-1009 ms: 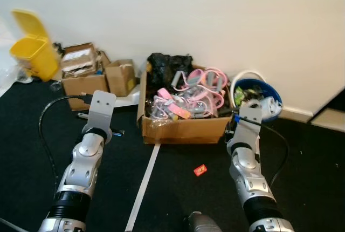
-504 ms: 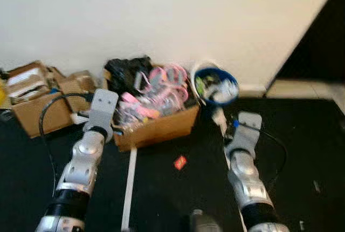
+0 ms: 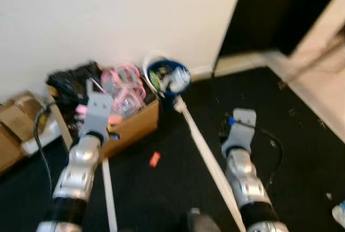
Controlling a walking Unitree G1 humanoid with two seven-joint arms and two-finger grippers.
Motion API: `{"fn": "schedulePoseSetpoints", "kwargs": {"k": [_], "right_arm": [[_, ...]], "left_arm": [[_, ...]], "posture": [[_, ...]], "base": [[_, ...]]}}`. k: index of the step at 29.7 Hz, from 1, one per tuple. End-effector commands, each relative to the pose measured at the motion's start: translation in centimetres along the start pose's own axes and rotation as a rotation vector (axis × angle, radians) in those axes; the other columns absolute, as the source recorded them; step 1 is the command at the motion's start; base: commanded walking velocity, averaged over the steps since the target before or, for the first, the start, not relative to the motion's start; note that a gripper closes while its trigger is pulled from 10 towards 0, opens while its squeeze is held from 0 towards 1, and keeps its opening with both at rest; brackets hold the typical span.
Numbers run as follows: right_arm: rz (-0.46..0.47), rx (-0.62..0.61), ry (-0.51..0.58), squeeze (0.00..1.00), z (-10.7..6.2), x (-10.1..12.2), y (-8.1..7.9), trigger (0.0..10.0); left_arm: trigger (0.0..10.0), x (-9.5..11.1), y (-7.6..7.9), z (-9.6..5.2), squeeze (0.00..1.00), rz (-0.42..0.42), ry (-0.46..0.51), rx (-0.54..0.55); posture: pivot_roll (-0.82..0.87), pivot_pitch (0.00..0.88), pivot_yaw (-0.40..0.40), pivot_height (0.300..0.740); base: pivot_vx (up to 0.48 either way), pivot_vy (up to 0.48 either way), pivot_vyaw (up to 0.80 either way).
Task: Picking trash to rubbish bin
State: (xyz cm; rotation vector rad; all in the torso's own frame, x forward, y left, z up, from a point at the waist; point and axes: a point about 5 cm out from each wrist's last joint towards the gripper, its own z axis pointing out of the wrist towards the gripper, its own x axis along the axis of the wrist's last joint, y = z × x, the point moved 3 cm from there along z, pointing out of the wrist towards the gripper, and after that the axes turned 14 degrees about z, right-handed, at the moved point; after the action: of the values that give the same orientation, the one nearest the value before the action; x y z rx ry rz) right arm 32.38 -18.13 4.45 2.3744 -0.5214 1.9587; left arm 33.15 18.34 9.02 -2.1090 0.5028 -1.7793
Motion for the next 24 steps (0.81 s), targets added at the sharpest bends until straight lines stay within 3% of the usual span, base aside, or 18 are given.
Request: {"fn": "schedulePoseSetpoints", "kwargs": {"k": [1,3,8,24], "right_arm": [[0.002,-0.002,-0.003,0.00,0.00,0.08,0.10,10.0],[-0.002,-0.003,-0.005,0.00,-0.01,0.02,0.21,10.0],[-0.003,-0.006,-0.007,0.00,-0.04,-0.06,0.40,10.0],[-0.002,-0.012,0.024,0.00,-0.44,0.13,0.68,10.0]], "left_arm": [[10.0,0.09,0.18,0.00,0.00,-0.038,0.005,-0.005],[10.0,0.23,0.19,0.01,0.00,-0.073,0.006,-0.006],[10.0,0.06,0.17,0.04,0.00,-0.050,-0.003,-0.007],[10.0,0.21,1.14,0.11,0.00,-0.088,0.010,-0.060]], "posture": [[0.03,0.055,0.014,0.740],[0.03,0.054,0.014,0.740],[0.02,0.046,0.011,0.740],[0.02,0.000,0.009,0.740]], "base": [[0.000,0.000,-0.80],[0.000,0.000,-0.80],[0.000,0.000,-0.80],[0.000,0.000,-0.80]]}}
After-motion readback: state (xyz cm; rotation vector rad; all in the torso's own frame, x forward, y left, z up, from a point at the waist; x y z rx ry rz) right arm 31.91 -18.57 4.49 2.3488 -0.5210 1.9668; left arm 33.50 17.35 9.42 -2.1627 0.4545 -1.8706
